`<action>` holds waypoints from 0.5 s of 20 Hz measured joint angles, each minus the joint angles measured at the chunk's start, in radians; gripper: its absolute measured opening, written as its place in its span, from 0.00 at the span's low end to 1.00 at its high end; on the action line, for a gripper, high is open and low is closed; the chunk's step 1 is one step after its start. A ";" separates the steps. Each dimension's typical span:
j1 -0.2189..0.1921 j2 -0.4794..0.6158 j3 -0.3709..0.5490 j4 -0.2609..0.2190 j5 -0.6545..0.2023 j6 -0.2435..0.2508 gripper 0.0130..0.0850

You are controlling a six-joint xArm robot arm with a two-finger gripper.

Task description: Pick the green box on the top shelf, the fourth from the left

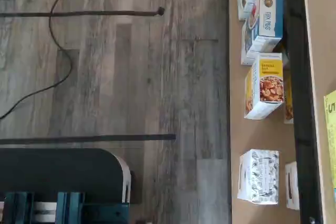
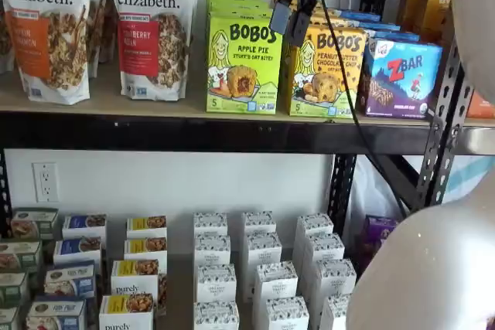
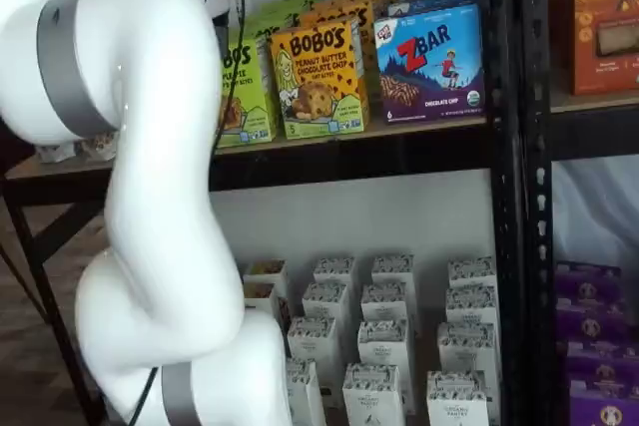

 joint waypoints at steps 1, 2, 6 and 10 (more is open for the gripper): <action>0.003 0.005 -0.006 -0.007 0.010 0.002 1.00; 0.009 0.010 -0.009 -0.019 0.022 0.004 1.00; 0.011 -0.009 0.028 -0.021 0.000 0.002 1.00; 0.000 -0.049 0.088 0.014 -0.083 -0.009 1.00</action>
